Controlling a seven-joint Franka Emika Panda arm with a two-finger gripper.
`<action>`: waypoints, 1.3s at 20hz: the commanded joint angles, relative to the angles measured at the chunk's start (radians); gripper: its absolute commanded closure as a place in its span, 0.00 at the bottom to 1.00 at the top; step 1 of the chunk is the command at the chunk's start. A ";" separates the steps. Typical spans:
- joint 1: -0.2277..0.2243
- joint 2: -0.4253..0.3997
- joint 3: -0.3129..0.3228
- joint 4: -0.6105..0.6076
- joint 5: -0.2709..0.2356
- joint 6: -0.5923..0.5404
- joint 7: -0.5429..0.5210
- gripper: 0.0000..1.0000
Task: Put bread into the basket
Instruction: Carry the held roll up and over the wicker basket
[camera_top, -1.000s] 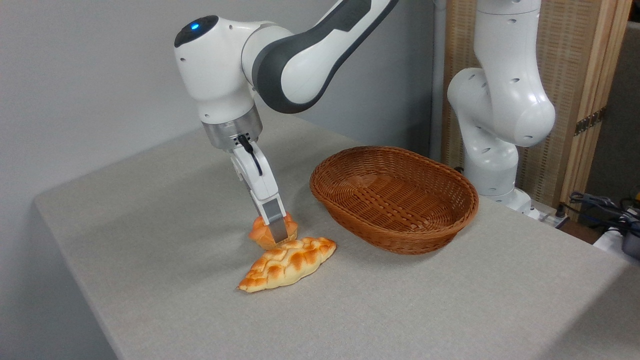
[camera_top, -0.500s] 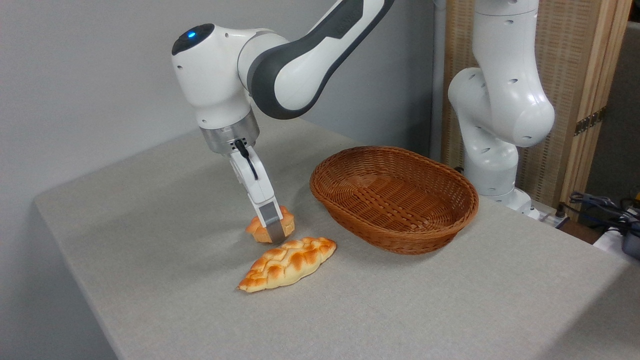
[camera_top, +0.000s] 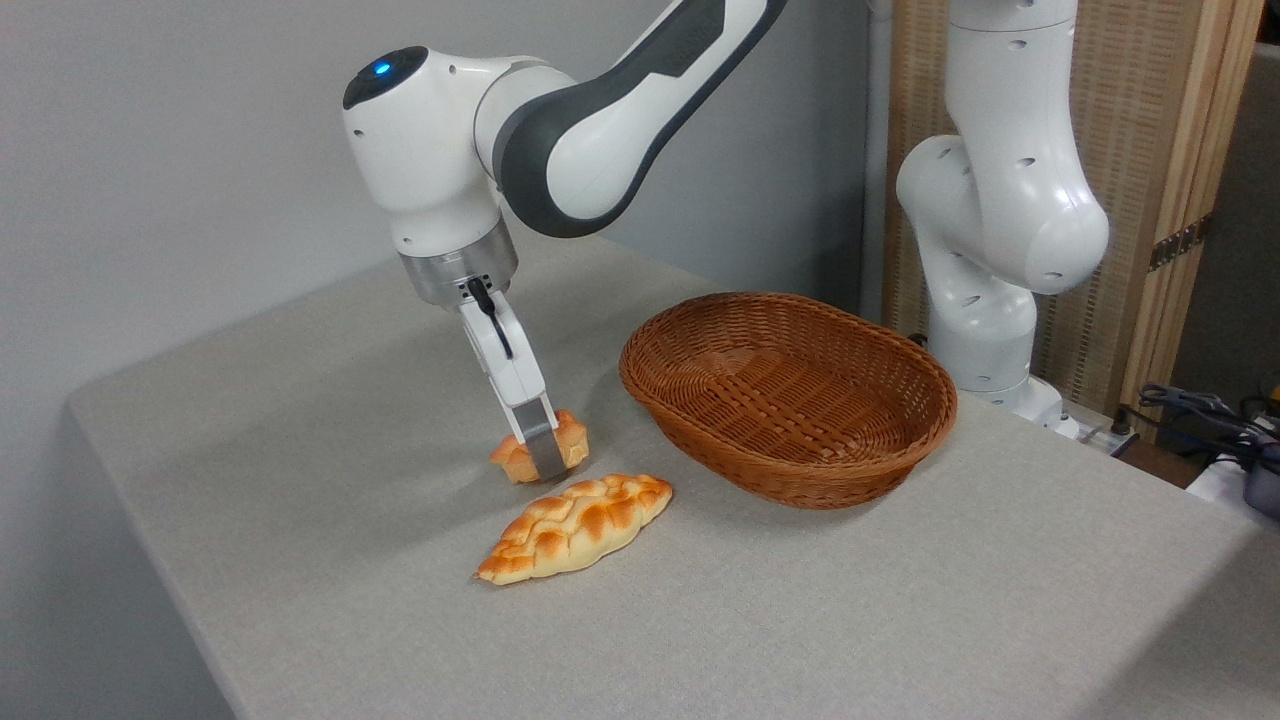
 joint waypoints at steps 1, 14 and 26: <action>-0.004 0.002 0.004 0.002 -0.010 0.013 0.018 0.53; 0.009 -0.071 0.052 0.072 -0.053 -0.137 0.037 0.53; 0.005 -0.189 0.113 0.060 -0.076 -0.503 0.147 0.26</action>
